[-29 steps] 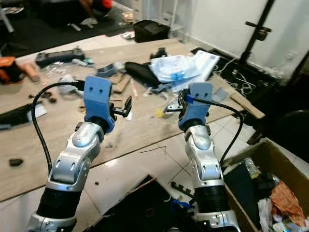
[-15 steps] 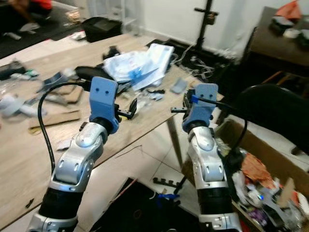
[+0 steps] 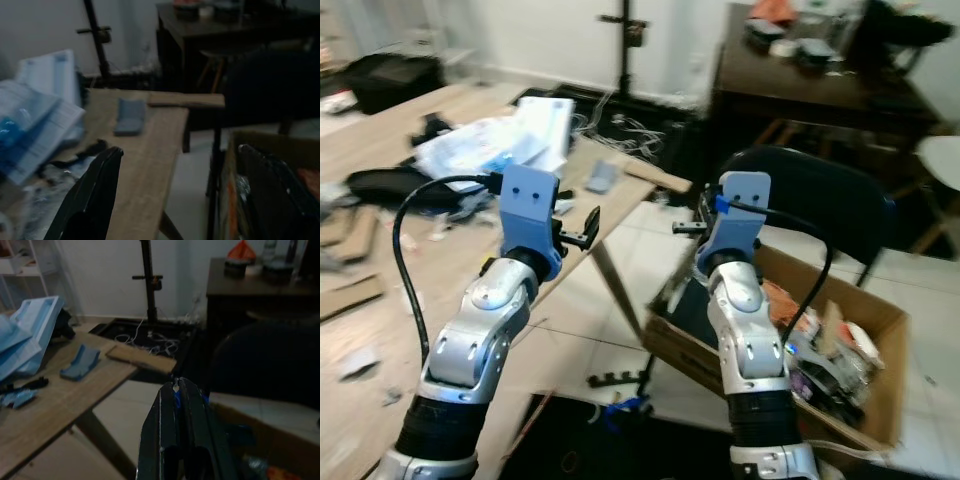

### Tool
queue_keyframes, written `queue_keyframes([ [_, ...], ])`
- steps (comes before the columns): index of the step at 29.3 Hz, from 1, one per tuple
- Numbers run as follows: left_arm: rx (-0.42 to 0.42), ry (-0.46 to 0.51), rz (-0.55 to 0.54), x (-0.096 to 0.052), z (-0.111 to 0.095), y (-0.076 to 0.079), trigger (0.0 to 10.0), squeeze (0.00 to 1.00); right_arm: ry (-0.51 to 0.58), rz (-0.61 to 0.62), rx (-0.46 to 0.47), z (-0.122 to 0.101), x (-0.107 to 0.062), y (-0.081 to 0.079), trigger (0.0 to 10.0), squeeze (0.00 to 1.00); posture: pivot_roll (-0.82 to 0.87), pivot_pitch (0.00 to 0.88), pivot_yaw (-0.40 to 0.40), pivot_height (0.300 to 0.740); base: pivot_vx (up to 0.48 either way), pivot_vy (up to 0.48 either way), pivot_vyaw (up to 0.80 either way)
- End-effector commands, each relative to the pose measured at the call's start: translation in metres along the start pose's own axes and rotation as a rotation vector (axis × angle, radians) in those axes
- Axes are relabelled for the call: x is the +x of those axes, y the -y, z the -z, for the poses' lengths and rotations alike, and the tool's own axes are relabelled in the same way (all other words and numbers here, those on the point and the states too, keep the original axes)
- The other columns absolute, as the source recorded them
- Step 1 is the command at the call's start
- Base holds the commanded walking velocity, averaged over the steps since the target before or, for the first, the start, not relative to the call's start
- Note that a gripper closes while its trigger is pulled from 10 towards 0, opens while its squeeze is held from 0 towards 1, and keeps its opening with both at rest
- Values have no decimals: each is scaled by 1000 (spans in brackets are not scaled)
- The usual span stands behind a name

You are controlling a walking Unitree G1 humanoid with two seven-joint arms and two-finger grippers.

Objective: Picking trash to rubbish bin

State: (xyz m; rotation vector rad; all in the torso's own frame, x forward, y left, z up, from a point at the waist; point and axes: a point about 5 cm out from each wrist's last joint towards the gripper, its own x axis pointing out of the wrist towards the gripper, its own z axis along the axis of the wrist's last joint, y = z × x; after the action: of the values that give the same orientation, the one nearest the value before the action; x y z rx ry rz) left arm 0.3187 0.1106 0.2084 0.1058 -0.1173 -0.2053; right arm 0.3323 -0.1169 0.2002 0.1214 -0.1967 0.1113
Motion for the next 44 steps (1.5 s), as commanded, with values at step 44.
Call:
queue_keyframes([
  [44, -1, -54, 51, 5, 9, 4, 10000, 0, -166, 63, -127, 25, -19, 21, 10000, 0, 138, 106, 60, 740, 0, 0, -436],
])
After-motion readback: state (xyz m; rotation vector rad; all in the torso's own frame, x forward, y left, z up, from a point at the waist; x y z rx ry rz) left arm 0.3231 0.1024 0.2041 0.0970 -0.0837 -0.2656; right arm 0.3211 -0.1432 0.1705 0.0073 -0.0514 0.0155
